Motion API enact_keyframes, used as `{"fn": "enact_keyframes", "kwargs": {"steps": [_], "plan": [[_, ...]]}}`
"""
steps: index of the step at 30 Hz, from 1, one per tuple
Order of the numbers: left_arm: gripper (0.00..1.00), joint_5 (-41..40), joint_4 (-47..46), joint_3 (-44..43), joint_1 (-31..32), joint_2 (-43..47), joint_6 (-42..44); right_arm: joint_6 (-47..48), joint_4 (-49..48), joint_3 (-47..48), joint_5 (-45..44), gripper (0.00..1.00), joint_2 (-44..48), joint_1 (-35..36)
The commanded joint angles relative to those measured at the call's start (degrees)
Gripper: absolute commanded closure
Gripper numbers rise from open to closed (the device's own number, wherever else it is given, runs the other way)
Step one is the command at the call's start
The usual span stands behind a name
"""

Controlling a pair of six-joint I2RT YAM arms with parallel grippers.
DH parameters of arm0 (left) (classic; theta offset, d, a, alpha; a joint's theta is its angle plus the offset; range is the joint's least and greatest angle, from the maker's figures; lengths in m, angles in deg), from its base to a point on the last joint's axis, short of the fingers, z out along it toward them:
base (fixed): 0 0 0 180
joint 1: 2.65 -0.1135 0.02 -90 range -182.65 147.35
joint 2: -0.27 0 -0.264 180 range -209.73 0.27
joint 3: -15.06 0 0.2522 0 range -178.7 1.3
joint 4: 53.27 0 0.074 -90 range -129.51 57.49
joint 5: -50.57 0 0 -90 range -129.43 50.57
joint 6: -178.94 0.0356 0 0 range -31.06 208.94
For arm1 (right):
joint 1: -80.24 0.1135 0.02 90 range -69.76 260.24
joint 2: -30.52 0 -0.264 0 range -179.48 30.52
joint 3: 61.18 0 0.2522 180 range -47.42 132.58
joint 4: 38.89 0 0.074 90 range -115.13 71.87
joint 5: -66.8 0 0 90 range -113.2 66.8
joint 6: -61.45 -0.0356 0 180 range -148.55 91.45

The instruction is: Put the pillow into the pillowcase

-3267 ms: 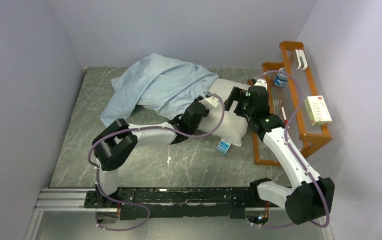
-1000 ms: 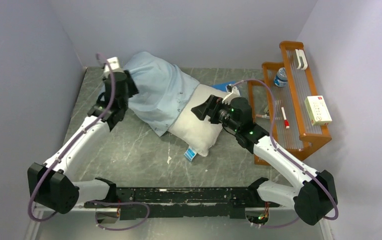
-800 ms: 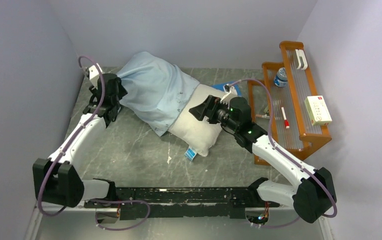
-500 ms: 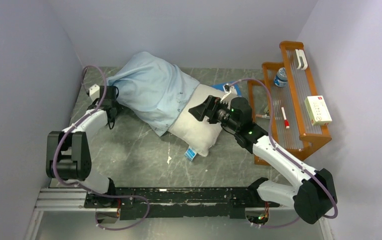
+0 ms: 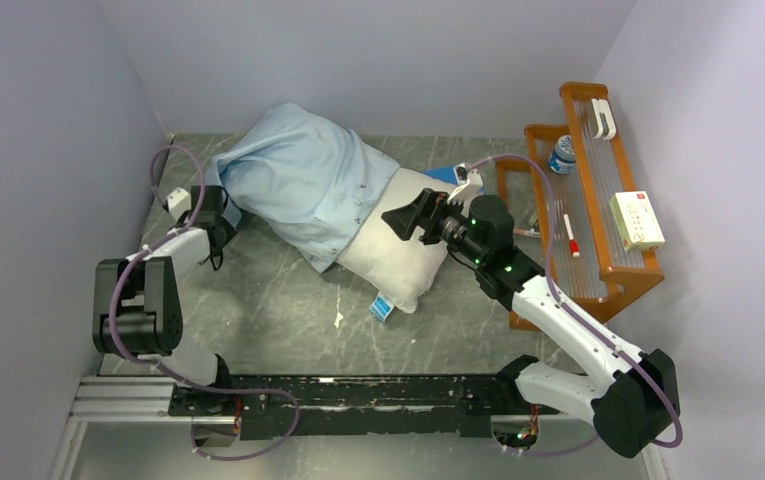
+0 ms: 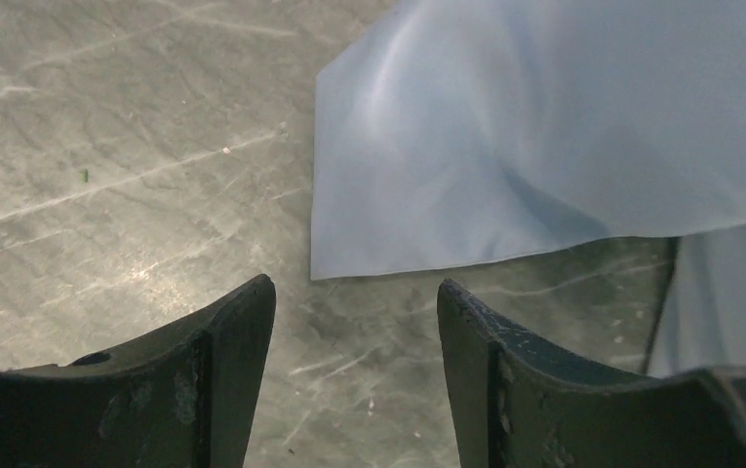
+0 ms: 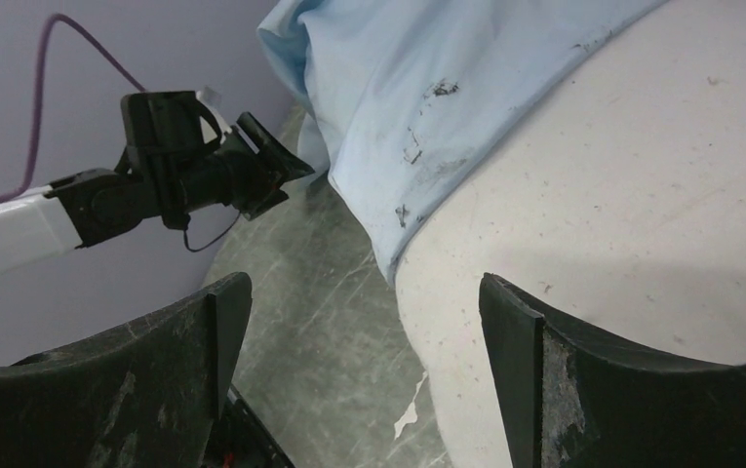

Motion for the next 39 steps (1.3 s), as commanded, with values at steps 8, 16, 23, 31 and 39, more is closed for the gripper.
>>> {"fn": "enact_keyframes", "kwargs": {"steps": [8, 16, 23, 31, 39], "plan": [[0.34, 8.26, -10.52, -0.49, -4.19, -8.81, 0.99, 1.11, 0.68, 0.08, -0.57, 0.09, 1.21, 0.08], [0.95, 6.90, -10.57, -1.31, -4.54, -8.49, 2.19, 1.12, 0.52, -0.18, -1.45, 0.09, 0.75, 0.08], [0.95, 5.85, -10.28, -11.75, -4.56, 0.81, 5.05, 2.56, 0.49, -0.40, -1.70, 0.09, 0.13, 0.07], [0.95, 5.53, -39.91, -25.47, -4.89, -4.10, 9.48, 5.08, -0.15, 0.76, -4.05, 0.09, -1.38, 0.07], [0.92, 9.07, -48.45, -44.50, -6.20, -25.15, 15.28, 4.73, 1.24, 3.45, -3.30, 0.09, -4.95, 0.15]]}}
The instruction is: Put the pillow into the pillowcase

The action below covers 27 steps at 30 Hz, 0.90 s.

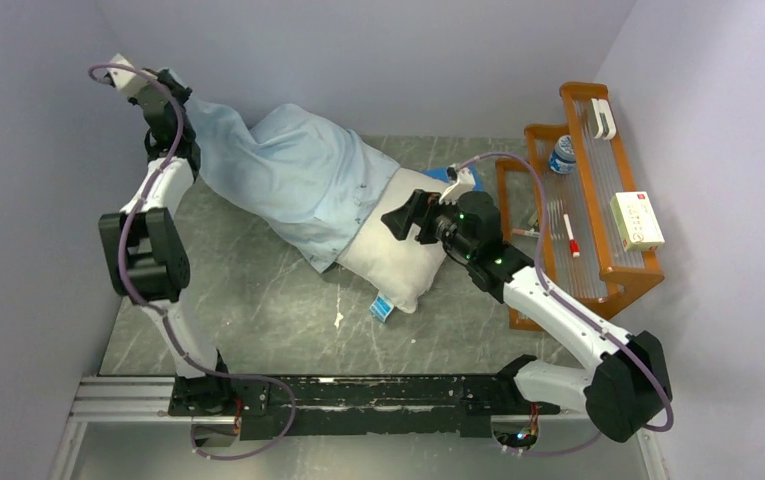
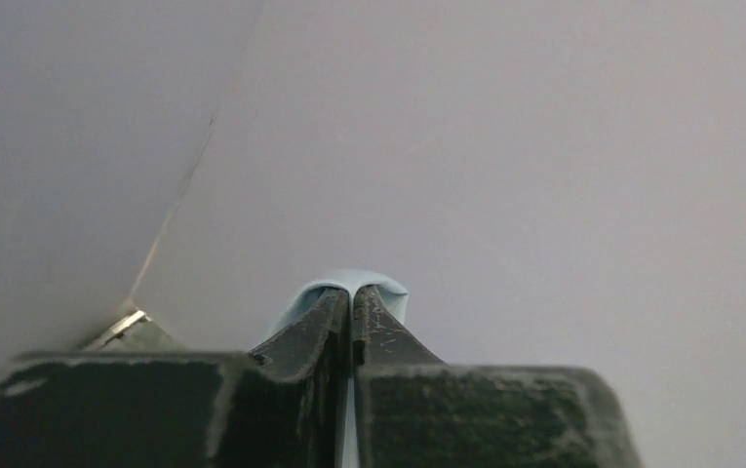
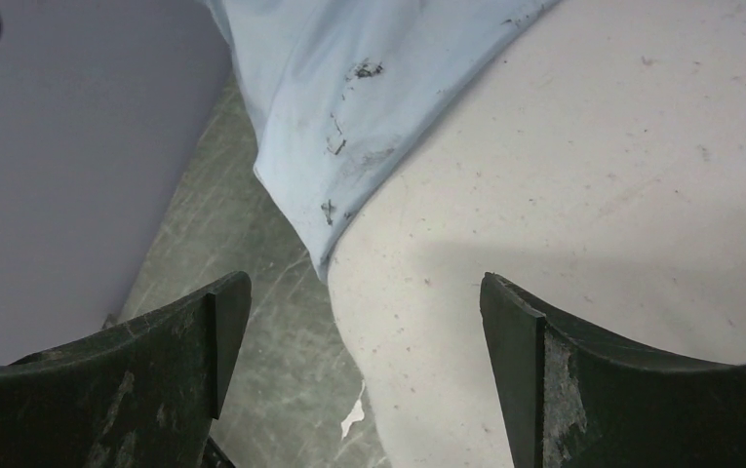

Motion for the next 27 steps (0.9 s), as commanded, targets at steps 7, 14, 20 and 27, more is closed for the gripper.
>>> {"fn": "enact_keyframes", "kwargs": {"steps": [7, 14, 20, 27], "plan": [[0.30, 0.88, 19.39, -14.83, -0.97, -4.65, 8.78, -0.01, 3.64, 4.02, -1.88, 0.08, -0.24, 0.22], [0.25, -0.02, 32.61, -9.16, 9.93, 7.48, 16.76, -2.13, 5.60, 0.88, -4.03, 0.06, 2.95, 0.00], [0.30, 1.69, 38.70, 5.50, 21.78, 17.77, 17.48, -3.23, 8.97, -0.65, -2.77, 0.05, 4.17, -0.40], [0.32, 8.24, 34.29, 30.24, 30.24, 35.08, 22.57, 1.61, 14.00, -1.94, -3.37, 0.04, 7.03, -0.81]]}}
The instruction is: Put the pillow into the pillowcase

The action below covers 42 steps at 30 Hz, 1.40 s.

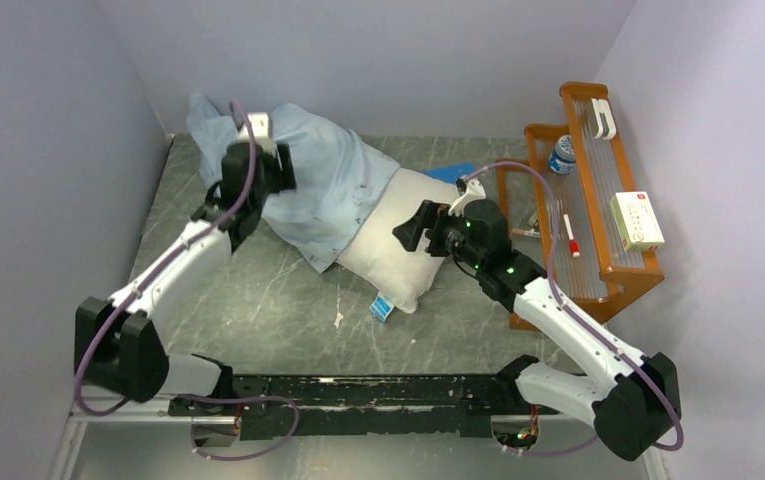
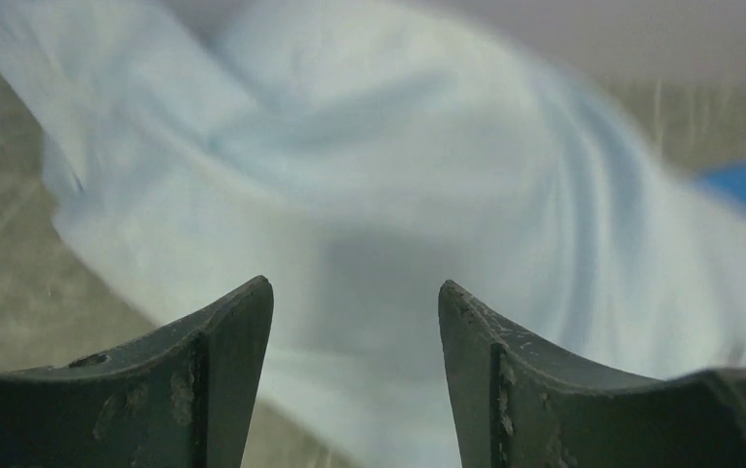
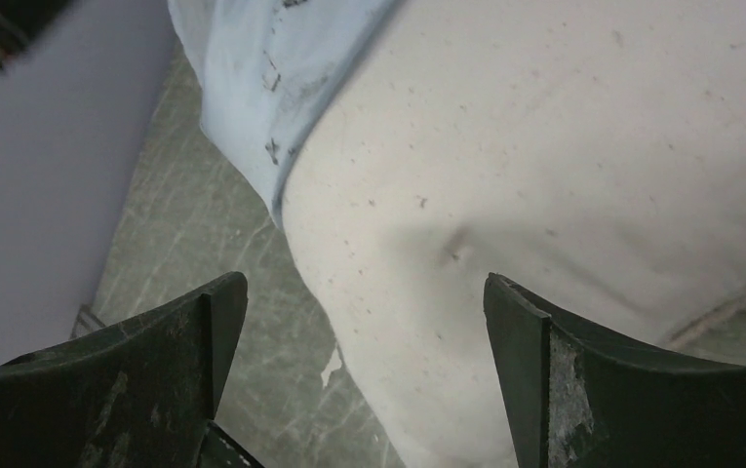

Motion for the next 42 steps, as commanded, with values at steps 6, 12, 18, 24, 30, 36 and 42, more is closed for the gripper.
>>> {"fn": "enact_keyframes", "kwargs": {"steps": [6, 12, 18, 24, 30, 36, 42], "plan": [[0.35, 6.97, -0.18, 22.56, 6.74, 19.52, 6.25, 1.88, 0.78, -5.58, 1.58, 0.04, 4.95, -0.55], [0.38, 6.88, 0.96, 28.33, 13.23, 19.53, 5.59, 1.46, -0.01, -6.28, 1.87, 0.04, 5.55, -0.51], [0.37, 5.11, 0.98, 30.70, 17.26, 17.78, 7.53, 1.10, -0.23, -6.28, 2.11, 0.04, 5.71, -0.51], [0.36, 1.73, -0.44, 32.18, 20.66, 13.75, 9.36, 0.61, -1.08, -6.85, 2.18, 0.04, 5.46, -0.53], [0.34, 0.16, -5.83, 34.10, 23.52, 10.31, 9.78, 0.90, -0.74, -6.44, 1.72, 0.04, 5.35, -0.54], [0.33, -5.54, -8.36, 33.10, 27.07, 3.29, 11.52, 0.83, -1.01, -7.06, 1.30, 0.04, 5.67, -0.67], [0.33, -14.36, -10.53, 30.54, 29.04, -2.34, 14.21, 0.56, -1.12, -7.12, 1.68, 0.04, 5.38, -0.71]]}}
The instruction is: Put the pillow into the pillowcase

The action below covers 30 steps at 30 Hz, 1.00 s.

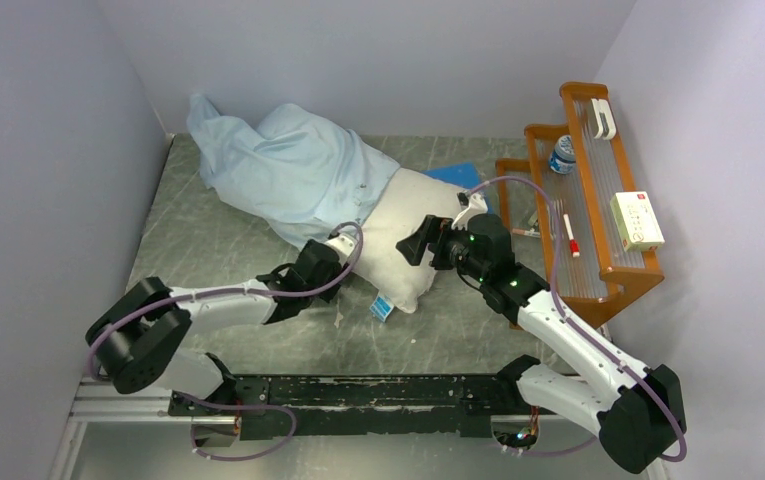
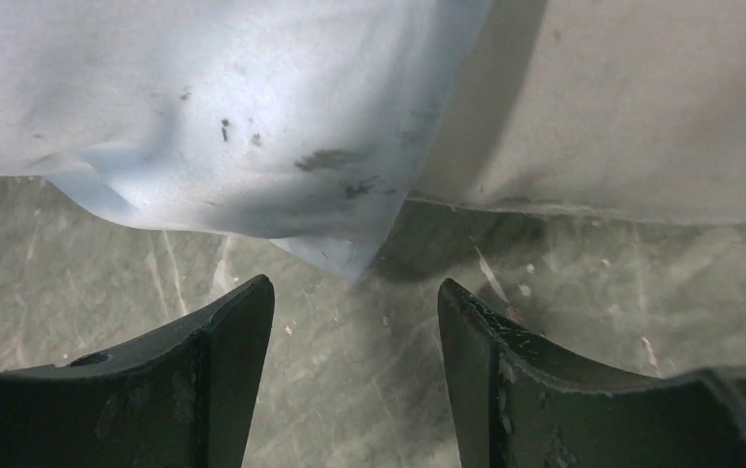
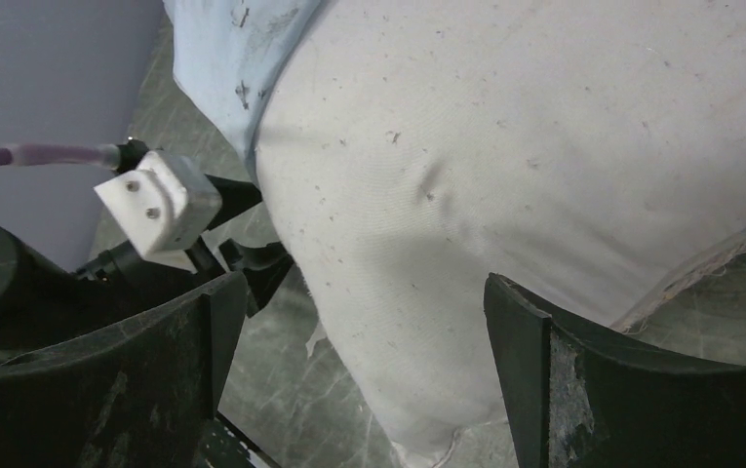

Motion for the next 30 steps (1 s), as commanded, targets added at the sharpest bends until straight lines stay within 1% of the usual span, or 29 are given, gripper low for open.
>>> {"fn": "enact_keyframes", "kwargs": {"steps": [1, 6, 8, 9, 10, 11, 12, 15, 16, 19, 23, 27, 30], "plan": [[0.33, -9.89, -4.08, -3.31, 1.47, -2.84, 1.91, -0.19, -1.02, -0.60, 0.15, 0.04, 0.62, -0.46], [0.34, -16.21, -4.04, -5.74, 2.57, -7.44, 2.03, -0.09, -0.72, -0.52, 0.09, 0.04, 1.14, -0.71], [0.36, -17.79, -4.45, -6.66, 2.81, -9.03, 2.59, -0.16, -0.73, -0.68, 0.00, 0.04, 1.25, -0.87], [0.39, -18.25, -4.68, -7.14, 2.94, -9.78, 2.88, -0.22, -0.82, -0.75, 0.02, 0.04, 1.33, -0.92], [0.43, -18.80, -4.72, -7.58, 2.96, -10.52, 3.11, -0.30, -0.77, -0.93, 0.06, 0.04, 1.34, -1.01], [0.50, -19.26, -4.83, -8.21, 2.94, -11.47, 3.30, -0.49, -0.69, -1.07, 0.18, 0.04, 1.34, -1.09], [0.58, -19.89, -4.81, -8.64, 3.03, -12.09, 3.36, -0.80, -0.60, -1.44, 0.42, 0.04, 1.41, -1.15], [0.92, -20.61, -5.83, -8.65, 3.62, -12.38, 4.11, -3.12, 0.06, -2.82, 0.70, 0.06, 4.39, -1.80], [0.95, -20.96, -6.24, -8.18, 3.99, -11.74, 4.27, -3.99, 0.04, -3.56, 0.34, 0.06, 6.64, -1.79], [0.95, -23.85, -8.08, -5.99, 6.85, -7.67, 5.24, -5.89, 1.69, -5.06, -2.11, 0.06, 11.54, -1.84], [0.95, -26.34, -9.41, -3.59, 10.31, -1.68, 6.54, -7.19, 4.60, -7.18, -3.11, 0.07, 10.21, -1.99], [0.95, -25.56, -9.29, -2.46, 11.30, 1.43, 6.06, -14.63, 4.58, -12.07, -4.97, 0.02, 10.47, -2.56], [0.95, -25.34, -9.47, -2.20, 12.00, 1.36, 6.88, -21.46, 0.68, -17.02, -5.12, 0.00, 11.89, -2.66]]}}
